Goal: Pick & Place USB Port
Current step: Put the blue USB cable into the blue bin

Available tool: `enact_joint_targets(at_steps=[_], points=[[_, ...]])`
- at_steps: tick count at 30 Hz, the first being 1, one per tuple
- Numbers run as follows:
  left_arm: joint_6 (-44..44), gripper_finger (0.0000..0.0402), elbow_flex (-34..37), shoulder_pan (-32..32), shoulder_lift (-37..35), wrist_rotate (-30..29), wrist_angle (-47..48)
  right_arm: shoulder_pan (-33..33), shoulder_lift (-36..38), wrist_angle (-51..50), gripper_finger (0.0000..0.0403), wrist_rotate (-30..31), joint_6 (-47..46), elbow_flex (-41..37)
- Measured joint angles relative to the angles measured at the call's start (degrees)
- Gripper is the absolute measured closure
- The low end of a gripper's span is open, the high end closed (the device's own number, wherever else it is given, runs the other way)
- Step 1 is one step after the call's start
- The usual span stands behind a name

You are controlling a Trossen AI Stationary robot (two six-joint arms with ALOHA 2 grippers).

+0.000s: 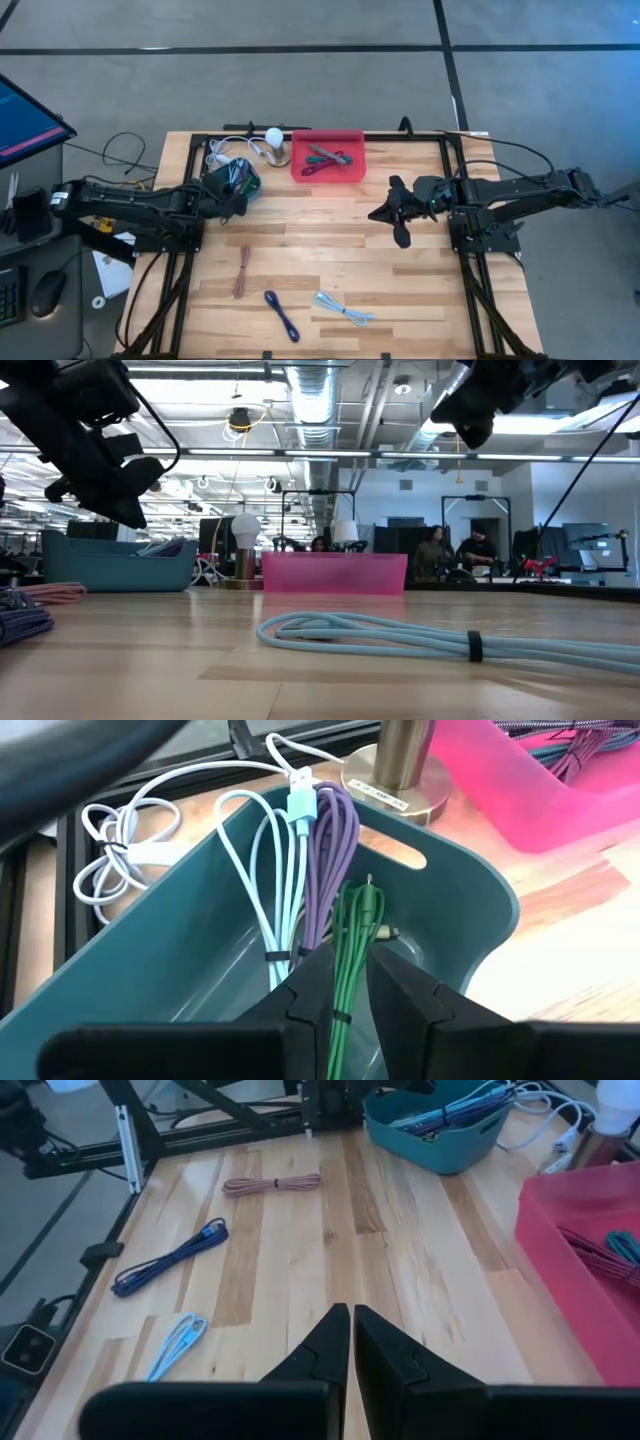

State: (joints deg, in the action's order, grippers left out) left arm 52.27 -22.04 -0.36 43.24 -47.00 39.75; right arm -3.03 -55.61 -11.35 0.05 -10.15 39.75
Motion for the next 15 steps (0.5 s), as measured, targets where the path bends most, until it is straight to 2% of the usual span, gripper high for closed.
enact_joint_targets(at_steps=[10,15], points=[[-0.87,0.0339,-0.28,0.00,0.00,0.62,-1.36,-1.39,0.00,0.26,0.0391,0.00,1.17,0.00],[-11.49,0.0339,-3.15,0.00,0.00,10.94,-8.86,-1.31,0.00,0.26,0.0391,0.00,3.01,0.00]])
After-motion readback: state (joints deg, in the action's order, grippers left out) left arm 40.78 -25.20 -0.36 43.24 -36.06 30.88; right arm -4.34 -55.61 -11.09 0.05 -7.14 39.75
